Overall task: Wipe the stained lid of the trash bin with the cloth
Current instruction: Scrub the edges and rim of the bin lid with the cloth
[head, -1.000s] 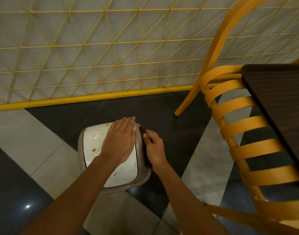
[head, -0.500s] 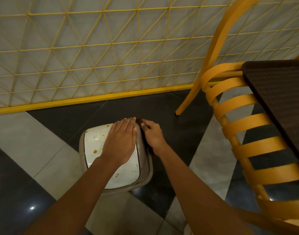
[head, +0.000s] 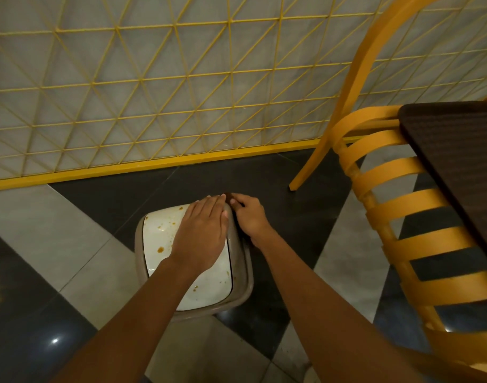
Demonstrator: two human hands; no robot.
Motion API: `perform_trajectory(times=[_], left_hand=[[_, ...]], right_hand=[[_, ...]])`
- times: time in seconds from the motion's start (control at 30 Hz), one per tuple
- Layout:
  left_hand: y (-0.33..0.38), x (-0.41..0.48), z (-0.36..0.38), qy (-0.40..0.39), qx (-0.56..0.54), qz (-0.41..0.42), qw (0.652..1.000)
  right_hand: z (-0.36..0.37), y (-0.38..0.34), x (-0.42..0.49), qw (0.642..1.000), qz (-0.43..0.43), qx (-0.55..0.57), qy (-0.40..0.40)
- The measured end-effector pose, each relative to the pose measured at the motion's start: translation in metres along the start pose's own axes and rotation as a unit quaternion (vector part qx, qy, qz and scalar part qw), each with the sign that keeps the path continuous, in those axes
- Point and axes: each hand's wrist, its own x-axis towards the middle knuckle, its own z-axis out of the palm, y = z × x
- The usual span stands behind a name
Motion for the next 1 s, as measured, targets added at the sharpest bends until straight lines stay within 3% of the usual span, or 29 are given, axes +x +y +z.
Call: perform_trajectory(times=[0.2,0.5,0.7,0.9,1.0], left_hand=[[-0.001,-0.001,0.001,-0.001,0.009,0.005,1.0],[0.001,0.001,-0.002,-0.018,-0.016,-0.006,1.0],[-0.001,-0.001,0.0,-0.015,-0.023,-0.003,1.0],[0.0,0.001,-0.002,-0.033,-0.024,-0.008,0.999],[0.0,-0.001,-0.002,-0.029,-0.012,-0.008,0.999]], right_hand=[[-0.005,0.018,-0.019,1.0,0.013,0.019,0.02],[-0.009,-0.002,0.0,0.999,0.008,0.0,-0.038],[-0.015,0.014,-0.032,0.997,-0.072,0.034,0.005],[-0.012,-0.001,-0.004,0.999,-0.022,-0.019,-0.037],[-0.014,0.004,-0.015,0.998,-0.053,-0.007,-0.017]])
